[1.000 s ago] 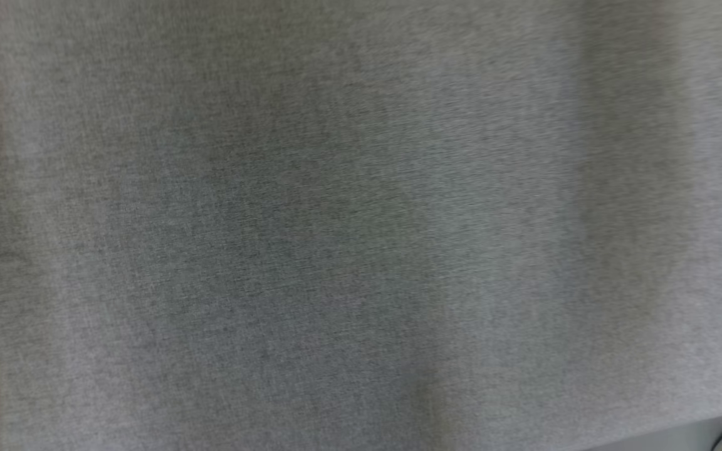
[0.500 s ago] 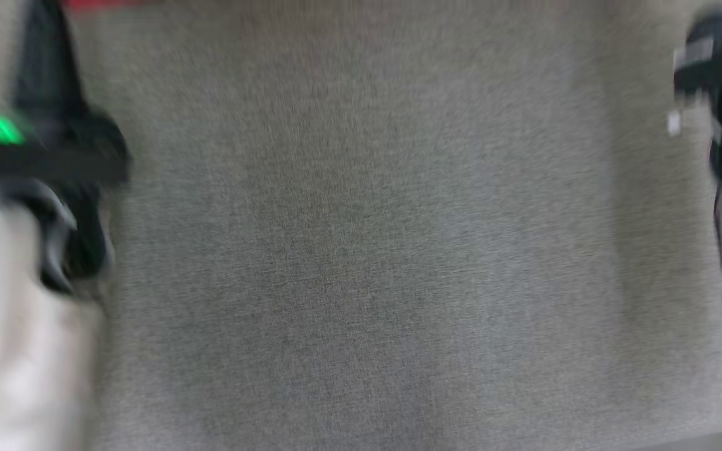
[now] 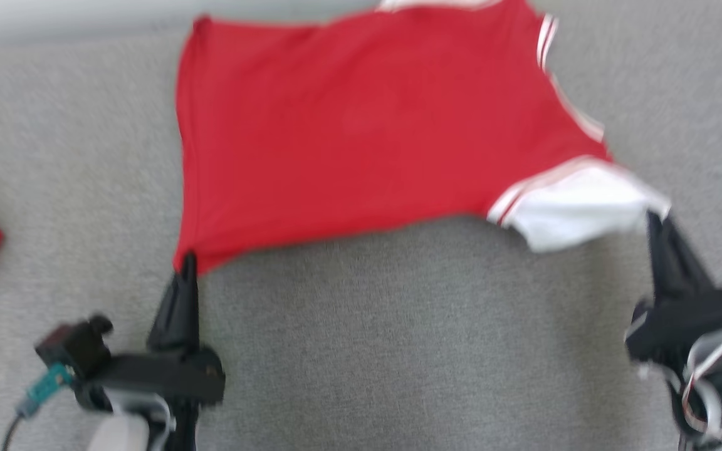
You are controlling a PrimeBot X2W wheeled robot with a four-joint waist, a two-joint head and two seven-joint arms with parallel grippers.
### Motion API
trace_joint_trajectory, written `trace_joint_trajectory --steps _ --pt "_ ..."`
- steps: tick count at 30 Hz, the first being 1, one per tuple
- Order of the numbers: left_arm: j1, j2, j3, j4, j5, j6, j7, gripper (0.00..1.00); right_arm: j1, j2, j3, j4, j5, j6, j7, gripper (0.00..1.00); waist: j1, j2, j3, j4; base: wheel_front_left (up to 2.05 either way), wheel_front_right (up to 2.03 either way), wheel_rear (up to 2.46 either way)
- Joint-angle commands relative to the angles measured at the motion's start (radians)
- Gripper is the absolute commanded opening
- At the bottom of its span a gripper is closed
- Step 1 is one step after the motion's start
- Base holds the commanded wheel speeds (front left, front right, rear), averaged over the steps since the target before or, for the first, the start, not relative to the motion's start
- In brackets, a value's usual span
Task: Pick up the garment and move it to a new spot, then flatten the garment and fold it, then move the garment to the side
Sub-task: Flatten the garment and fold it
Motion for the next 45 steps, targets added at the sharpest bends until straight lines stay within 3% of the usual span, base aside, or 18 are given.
trace_joint_trajectory --steps 1,13,21,31,38,45 --pt "0.039 0.001 0.000 0.004 0.014 0.001 0.000 0.00 0.048 0.008 -0.005 -0.017 -0.019 -0.002 0.021 0.00 0.0005 0.0003 -0.123 0.014 0.00 0.00 0.00" --pt "0.232 -0.017 -0.017 0.080 0.044 0.021 0.008 0.00 0.281 0.050 -0.064 -0.042 -0.110 -0.002 0.190 0.00 0.0005 0.0003 -0.251 0.017 0.00 0.00 0.00" --pt "0.315 0.002 -0.051 0.108 0.044 0.024 0.069 0.00 0.365 0.051 -0.090 -0.048 -0.097 -0.002 0.268 0.00 0.0005 0.0003 -0.293 0.023 0.00 0.00 0.00" --pt "0.400 0.040 -0.086 0.039 0.058 0.072 0.184 0.00 0.454 0.051 -0.093 -0.115 -0.094 -0.002 0.406 0.00 0.0005 0.0003 -0.313 0.016 0.00 0.00 0.00" --pt "0.389 0.037 -0.094 -0.069 0.038 0.086 0.230 0.00 0.394 0.051 -0.078 -0.158 -0.098 -0.002 0.380 0.00 0.0005 0.0003 -0.300 0.012 0.00 0.00 0.00" --pt "0.278 0.019 -0.100 -0.077 0.022 0.101 0.292 0.00 0.245 0.014 -0.001 -0.060 -0.099 -0.002 0.400 0.00 0.0005 0.0003 -0.268 0.022 0.00 0.00 0.00"
